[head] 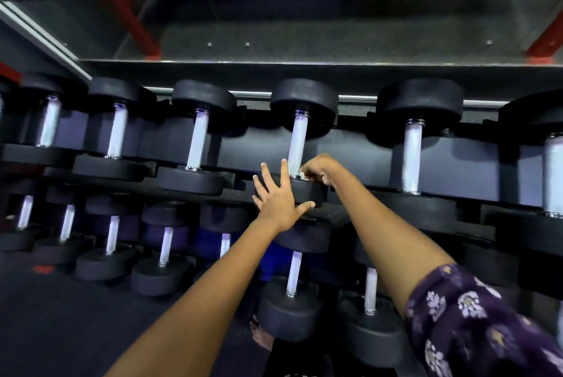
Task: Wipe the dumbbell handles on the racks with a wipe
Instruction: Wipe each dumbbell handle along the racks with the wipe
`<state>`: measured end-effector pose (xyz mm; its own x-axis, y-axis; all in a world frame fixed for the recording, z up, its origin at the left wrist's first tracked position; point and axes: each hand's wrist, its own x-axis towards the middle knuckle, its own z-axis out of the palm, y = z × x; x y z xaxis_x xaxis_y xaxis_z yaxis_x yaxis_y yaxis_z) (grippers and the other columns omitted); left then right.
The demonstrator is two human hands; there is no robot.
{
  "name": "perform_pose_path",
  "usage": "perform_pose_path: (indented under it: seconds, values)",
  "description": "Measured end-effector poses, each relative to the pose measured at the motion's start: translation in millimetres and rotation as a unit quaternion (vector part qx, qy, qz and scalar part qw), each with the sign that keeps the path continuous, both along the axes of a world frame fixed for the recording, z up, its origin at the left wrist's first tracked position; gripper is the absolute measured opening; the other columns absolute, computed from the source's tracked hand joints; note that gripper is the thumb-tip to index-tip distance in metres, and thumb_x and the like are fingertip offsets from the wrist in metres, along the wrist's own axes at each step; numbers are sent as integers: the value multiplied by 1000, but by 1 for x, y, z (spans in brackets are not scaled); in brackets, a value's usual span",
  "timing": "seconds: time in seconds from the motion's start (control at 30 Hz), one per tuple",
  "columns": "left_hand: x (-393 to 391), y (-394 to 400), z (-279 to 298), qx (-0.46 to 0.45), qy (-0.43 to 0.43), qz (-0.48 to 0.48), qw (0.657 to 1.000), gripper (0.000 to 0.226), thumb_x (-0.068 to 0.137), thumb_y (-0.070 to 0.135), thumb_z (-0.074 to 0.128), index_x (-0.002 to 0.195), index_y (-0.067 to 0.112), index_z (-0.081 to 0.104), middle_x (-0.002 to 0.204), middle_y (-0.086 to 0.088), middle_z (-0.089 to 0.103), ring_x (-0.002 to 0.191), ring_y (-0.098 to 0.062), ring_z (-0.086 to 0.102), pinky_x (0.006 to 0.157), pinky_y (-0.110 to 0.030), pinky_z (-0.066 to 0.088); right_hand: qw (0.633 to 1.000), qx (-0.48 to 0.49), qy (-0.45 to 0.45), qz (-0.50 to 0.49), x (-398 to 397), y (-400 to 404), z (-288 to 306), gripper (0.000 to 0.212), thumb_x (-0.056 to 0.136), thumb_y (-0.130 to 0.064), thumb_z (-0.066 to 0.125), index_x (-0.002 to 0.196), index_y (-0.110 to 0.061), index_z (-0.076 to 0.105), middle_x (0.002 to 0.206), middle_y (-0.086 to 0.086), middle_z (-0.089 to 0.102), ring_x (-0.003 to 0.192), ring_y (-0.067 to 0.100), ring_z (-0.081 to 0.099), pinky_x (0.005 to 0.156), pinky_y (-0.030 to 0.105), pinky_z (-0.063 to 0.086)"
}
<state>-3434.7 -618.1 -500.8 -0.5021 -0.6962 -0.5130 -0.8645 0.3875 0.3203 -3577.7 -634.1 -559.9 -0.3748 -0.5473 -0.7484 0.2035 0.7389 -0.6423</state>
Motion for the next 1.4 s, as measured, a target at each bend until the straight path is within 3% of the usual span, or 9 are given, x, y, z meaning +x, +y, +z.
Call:
perform_pose_path:
  seconds: [0.3,0.5,0.6,0.73,0.87,0.97,1.03,1.23,1.4]
  values:
    - [4,-12,3,62,1,-16,998,98,92,45,59,151,32,-18,151,-14,-39,142,-41,-26,113,-63,-3,999,-31,16,18,1,4,1,17,73,8,58,62,-5,56,59,9,50,53,16,44,51,23,37]
    - [4,-5,1,-12,-28,-46,998,99,91,55,53,151,24,-19,154,-23,-29,142,-46,-20,112,-57,-13,996,-30,-75,25,-11,11,13,25,80,17,50,62,0,55,40,3,55,39,8,53,40,13,46]
    - [7,-7,-1,-42,-23,-73,996,97,93,56,49,152,19,-18,154,-23,-27,142,-46,-21,113,-53,-14,995,-35,-86,-42,-5,2,9,23,81,18,47,67,1,56,48,7,56,33,6,52,37,14,46]
    - [9,-7,-1,-41,-13,-93,995,95,94,54,48,152,18,-17,155,-21,-28,142,-44,-24,115,-50,-12,974,-69,-134,-168,1,4,4,21,79,16,45,79,0,59,57,6,57,52,11,53,41,17,49]
    - [10,-15,2,8,-7,-95,995,92,95,49,50,152,23,-18,154,-16,-32,140,-40,-30,115,-48,-13,972,-91,-148,-157,1,11,10,24,79,13,43,72,-5,57,54,4,59,50,12,54,48,20,49]
    - [9,-19,3,34,-18,-101,994,92,96,48,50,151,25,-20,152,-15,-37,139,-40,-33,114,-48,-14,961,-121,-195,-152,-12,-10,16,39,81,14,29,99,-2,61,104,3,67,67,10,52,48,19,50]
    - [9,-19,5,40,-32,-105,993,92,96,48,50,150,25,-21,151,-15,-38,138,-40,-34,115,-49,-14,968,-112,-181,-132,-11,-13,17,44,69,19,29,86,2,67,125,7,61,67,13,48,48,19,49]
    - [0,-19,13,44,-107,-113,987,93,96,55,43,148,23,-27,148,-16,-42,138,-39,-34,114,-50,-14,980,-89,-166,-63,-9,5,14,42,77,18,37,117,18,51,108,19,65,68,21,57,48,23,52]
    - [-7,-16,15,36,-168,-108,979,94,95,62,38,146,22,-30,148,-17,-43,139,-38,-33,114,-52,-14,972,-104,-182,-108,-5,0,26,38,82,13,27,103,7,58,96,7,67,43,8,54,43,19,46]
